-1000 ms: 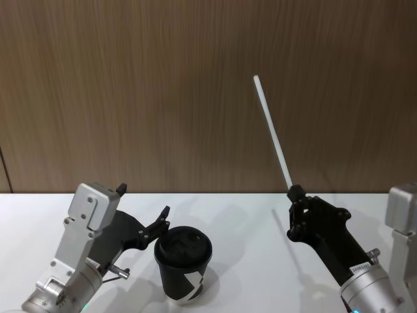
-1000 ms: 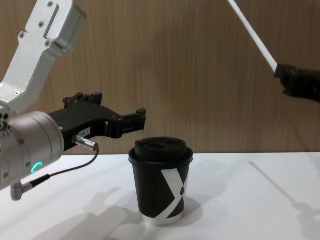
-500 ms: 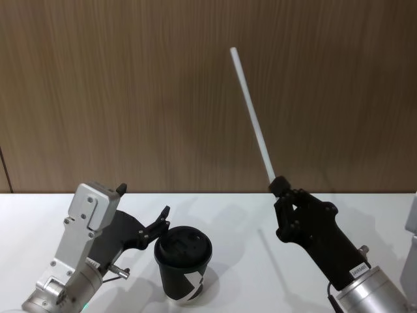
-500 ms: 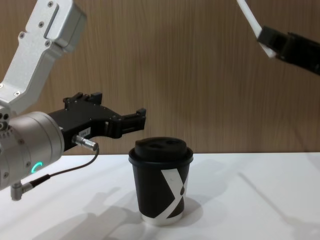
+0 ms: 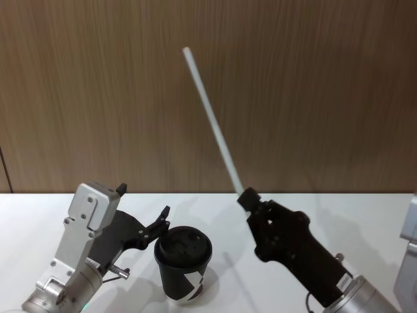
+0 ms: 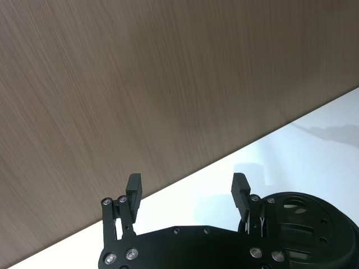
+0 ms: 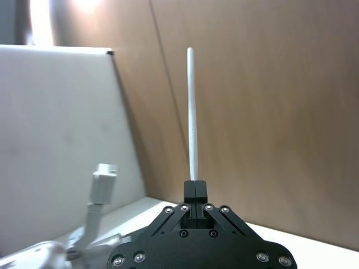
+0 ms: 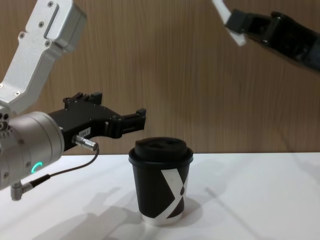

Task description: Pick up the straw with one hand, pass it to the other hand, and insert it into the cup.

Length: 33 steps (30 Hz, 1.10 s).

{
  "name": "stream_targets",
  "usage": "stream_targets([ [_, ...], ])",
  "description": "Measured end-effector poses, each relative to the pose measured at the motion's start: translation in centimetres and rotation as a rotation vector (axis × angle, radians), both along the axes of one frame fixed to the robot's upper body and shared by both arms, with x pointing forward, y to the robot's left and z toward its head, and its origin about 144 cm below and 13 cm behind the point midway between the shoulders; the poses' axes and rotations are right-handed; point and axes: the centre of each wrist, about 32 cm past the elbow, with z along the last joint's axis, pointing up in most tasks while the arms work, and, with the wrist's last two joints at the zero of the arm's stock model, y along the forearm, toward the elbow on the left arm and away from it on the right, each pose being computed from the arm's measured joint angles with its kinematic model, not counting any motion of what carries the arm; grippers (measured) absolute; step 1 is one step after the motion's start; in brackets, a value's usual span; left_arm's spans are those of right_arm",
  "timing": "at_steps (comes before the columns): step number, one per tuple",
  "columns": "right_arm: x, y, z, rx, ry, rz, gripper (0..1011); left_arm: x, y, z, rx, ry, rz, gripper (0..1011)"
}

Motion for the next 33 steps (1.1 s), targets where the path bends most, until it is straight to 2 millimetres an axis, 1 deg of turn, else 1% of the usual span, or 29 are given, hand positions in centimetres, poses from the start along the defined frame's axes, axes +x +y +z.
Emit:
stream_targets([
  [5, 0.0, 0.5, 0.1, 0.016, 0.015, 0.076, 0, 0.0, 0.0, 0.0, 0.0, 0.0, 0.0, 1003],
  [11, 0.1, 1.0, 0.1, 0.03, 0.032, 0.126, 0, 0.0, 0.0, 0.0, 0.0, 0.0, 0.0, 1003],
  [24, 0.4, 1.7, 0.1, 0.041, 0.045, 0.14, 0, 0.0, 0.0, 0.0, -0.002, 0.0, 0.0, 1003],
  [33, 0.4, 1.9, 0.0, 0.044, 0.049, 0.139, 0, -0.4, 0.6, 0.5, -0.061, 0.002, -0.037, 1003],
])
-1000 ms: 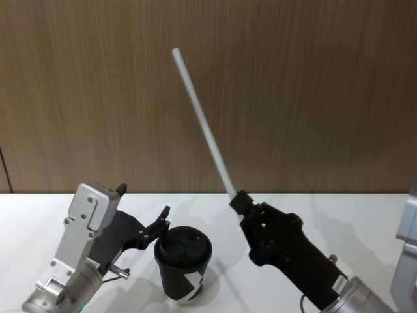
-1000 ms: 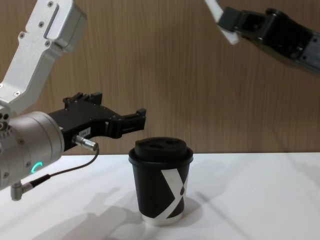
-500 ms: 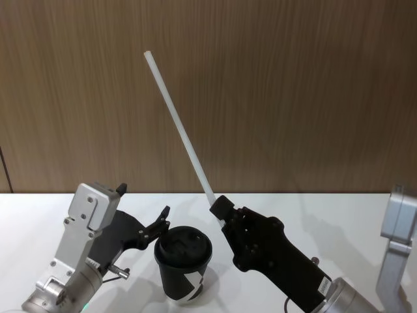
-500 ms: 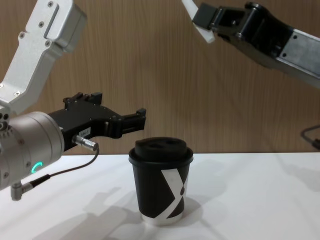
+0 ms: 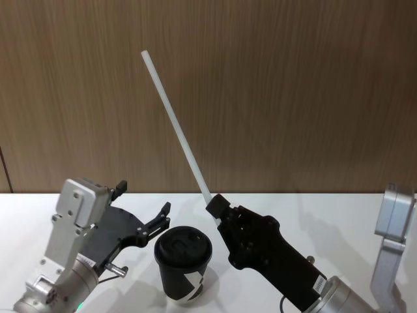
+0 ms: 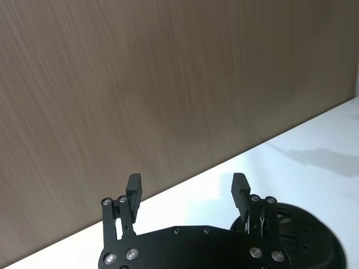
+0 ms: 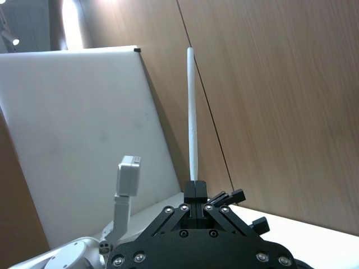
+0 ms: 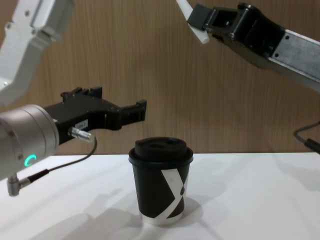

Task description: Pick up the straw with one hand, pass it to the other hand, and insert it into the cup.

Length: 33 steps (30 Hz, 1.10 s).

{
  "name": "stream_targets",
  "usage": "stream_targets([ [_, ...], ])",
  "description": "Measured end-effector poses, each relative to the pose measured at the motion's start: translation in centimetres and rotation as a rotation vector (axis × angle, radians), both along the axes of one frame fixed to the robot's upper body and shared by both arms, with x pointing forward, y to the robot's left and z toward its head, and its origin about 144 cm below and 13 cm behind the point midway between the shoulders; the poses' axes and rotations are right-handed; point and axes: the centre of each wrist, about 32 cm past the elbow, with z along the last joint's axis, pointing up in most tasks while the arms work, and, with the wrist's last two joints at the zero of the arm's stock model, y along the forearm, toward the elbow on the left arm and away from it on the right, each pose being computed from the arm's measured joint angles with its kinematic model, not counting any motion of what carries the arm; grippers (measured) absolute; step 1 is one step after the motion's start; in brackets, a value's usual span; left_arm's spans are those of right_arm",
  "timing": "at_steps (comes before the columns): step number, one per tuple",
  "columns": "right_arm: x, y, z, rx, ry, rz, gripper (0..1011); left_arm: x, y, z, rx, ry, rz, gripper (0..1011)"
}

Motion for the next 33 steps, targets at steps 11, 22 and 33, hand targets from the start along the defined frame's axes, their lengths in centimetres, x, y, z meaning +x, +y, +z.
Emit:
stream_targets([
  [11, 0.0, 0.1, 0.0, 0.002, 0.002, -0.001, 0, -0.9, 1.6, 1.6, -0.109, -0.006, -0.106, 1003],
  [22, 0.1, 0.2, 0.0, 0.002, 0.003, -0.001, 0, -1.3, 4.2, 2.9, -0.186, 0.001, -0.194, 1003],
  [33, 0.1, 0.2, 0.0, 0.002, 0.003, -0.001, 0, -0.6, 7.1, 3.1, -0.235, 0.048, -0.285, 1003],
])
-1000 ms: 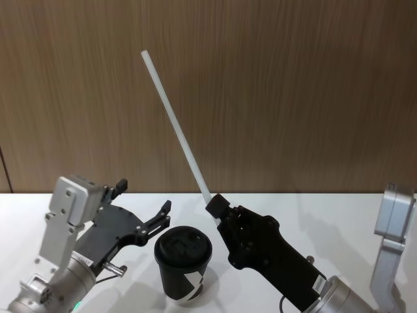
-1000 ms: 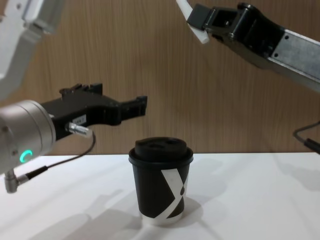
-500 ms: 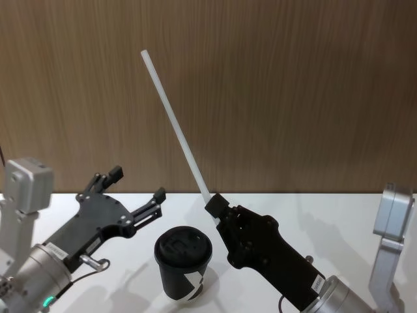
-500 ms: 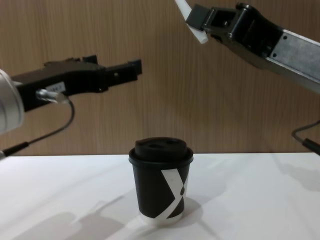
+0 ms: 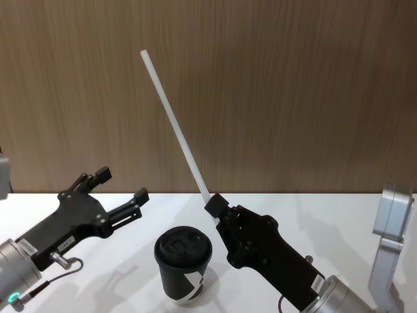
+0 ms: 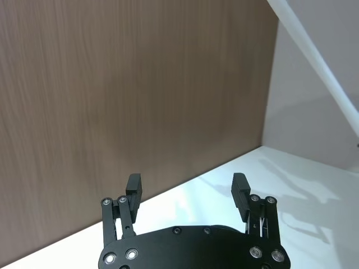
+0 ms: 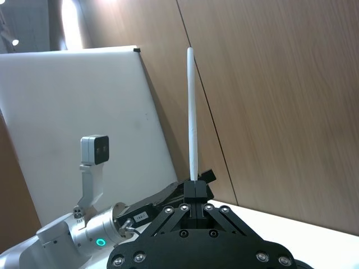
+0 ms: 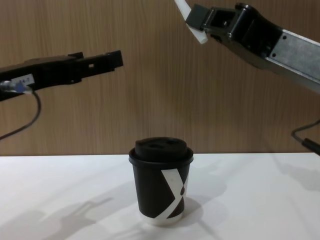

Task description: Pick up the straw with one hand, pass it to the other hand, and insert it into the cup.

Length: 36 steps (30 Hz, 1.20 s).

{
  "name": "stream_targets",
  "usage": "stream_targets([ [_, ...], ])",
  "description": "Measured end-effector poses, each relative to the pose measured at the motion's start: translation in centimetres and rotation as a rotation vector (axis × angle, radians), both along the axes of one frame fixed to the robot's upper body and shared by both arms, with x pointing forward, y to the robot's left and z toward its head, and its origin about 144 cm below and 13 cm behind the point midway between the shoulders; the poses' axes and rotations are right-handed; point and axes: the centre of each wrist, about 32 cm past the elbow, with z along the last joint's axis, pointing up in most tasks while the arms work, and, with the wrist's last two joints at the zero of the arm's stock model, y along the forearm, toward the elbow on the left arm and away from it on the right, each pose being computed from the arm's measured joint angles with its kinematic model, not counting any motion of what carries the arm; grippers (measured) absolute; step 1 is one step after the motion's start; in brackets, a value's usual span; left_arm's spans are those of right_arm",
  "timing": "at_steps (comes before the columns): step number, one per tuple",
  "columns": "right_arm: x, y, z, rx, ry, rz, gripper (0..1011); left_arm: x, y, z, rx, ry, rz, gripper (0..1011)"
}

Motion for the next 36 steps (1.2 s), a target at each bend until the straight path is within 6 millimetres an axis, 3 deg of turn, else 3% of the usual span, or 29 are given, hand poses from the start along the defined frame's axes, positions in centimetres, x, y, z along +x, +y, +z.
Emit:
stream_targets([
  [17, 0.0, 0.0, 0.0, 0.0, 0.0, 0.0, 0, 2.6, 3.3, -0.9, -0.105, 0.008, -0.198, 1003],
  [26, 0.0, 0.0, 0.0, 0.0, 0.0, 0.0, 0, 3.8, 3.2, -1.0, -0.156, -0.019, -0.296, 1002],
  [36, 0.0, 0.0, 0.0, 0.0, 0.0, 0.0, 0, 5.1, 1.7, -0.7, -0.204, -0.058, -0.402, 1003],
])
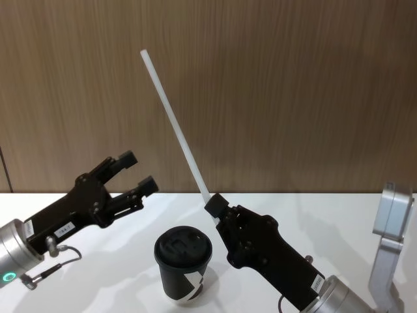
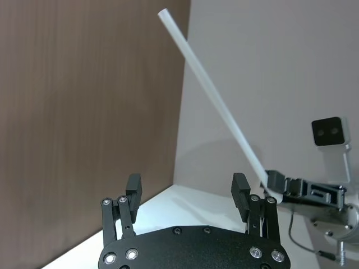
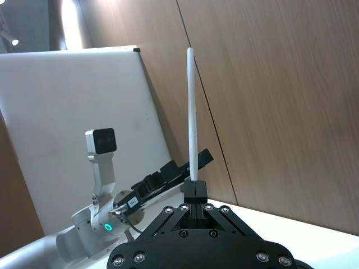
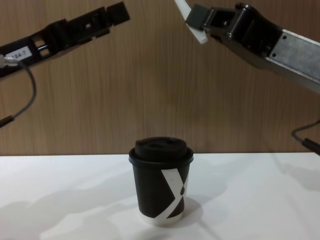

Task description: Pick up the straw with one hand, pass it to the other hand, and insert it into the cup.

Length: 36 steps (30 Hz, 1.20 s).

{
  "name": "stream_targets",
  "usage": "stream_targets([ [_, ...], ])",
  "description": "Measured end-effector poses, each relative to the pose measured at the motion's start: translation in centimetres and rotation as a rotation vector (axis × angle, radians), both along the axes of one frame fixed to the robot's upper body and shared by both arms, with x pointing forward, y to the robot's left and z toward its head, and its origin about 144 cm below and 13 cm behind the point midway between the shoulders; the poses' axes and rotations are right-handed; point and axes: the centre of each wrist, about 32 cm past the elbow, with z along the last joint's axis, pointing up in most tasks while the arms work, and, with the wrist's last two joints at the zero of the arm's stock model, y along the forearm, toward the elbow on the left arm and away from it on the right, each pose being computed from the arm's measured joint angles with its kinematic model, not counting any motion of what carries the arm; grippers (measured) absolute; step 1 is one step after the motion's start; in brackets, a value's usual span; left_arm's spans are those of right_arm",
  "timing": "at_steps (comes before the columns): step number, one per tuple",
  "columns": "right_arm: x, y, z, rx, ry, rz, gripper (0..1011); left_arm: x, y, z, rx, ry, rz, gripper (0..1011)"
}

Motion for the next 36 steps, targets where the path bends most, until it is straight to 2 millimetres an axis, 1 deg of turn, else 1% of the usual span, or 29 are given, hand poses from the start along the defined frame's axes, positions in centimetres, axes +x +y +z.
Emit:
stream_targets([
  [19, 0.0, 0.0, 0.0, 0.0, 0.0, 0.0, 0, 1.8, -3.0, 0.9, -0.061, -0.053, -0.113, 1003],
  [36, 0.0, 0.0, 0.0, 0.0, 0.0, 0.0, 0, 2.7, -4.6, 1.8, -0.115, -0.074, -0.165, 1003],
])
